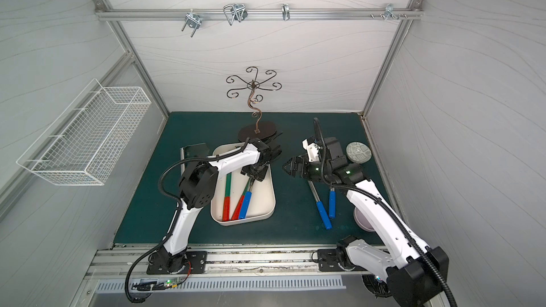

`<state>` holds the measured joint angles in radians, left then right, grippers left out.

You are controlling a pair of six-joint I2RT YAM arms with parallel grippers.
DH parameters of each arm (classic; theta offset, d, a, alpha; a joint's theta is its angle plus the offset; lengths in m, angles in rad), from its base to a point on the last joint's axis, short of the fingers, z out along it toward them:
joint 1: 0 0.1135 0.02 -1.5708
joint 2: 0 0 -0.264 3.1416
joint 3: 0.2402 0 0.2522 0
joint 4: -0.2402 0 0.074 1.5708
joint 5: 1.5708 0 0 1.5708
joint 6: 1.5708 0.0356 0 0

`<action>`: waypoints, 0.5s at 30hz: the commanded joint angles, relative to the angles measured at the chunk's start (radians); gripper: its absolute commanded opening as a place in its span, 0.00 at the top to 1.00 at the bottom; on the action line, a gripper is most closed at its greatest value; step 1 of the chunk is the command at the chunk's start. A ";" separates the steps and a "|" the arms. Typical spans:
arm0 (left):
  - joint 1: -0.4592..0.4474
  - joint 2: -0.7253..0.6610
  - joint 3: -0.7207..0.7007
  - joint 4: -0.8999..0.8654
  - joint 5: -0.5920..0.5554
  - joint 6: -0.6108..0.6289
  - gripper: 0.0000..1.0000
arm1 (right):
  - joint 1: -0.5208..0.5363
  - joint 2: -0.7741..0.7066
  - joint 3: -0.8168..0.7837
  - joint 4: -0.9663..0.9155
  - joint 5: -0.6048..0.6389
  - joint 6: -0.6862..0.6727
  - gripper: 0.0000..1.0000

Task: Put the small hoe into the storage box
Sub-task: Place the hoe in the storage box.

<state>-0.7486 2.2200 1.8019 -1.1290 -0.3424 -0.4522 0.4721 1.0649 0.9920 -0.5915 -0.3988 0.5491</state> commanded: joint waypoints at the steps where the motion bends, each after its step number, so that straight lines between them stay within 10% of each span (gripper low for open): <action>1: 0.001 -0.091 0.001 0.010 0.012 0.061 0.40 | 0.005 -0.008 -0.004 0.009 0.006 -0.008 0.01; 15: 0.021 -0.101 -0.067 0.106 0.187 0.091 0.54 | 0.005 -0.012 -0.005 0.010 0.007 -0.009 0.01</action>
<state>-0.7330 2.0842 1.7367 -1.0504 -0.2005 -0.3687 0.4721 1.0649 0.9920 -0.5915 -0.3988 0.5491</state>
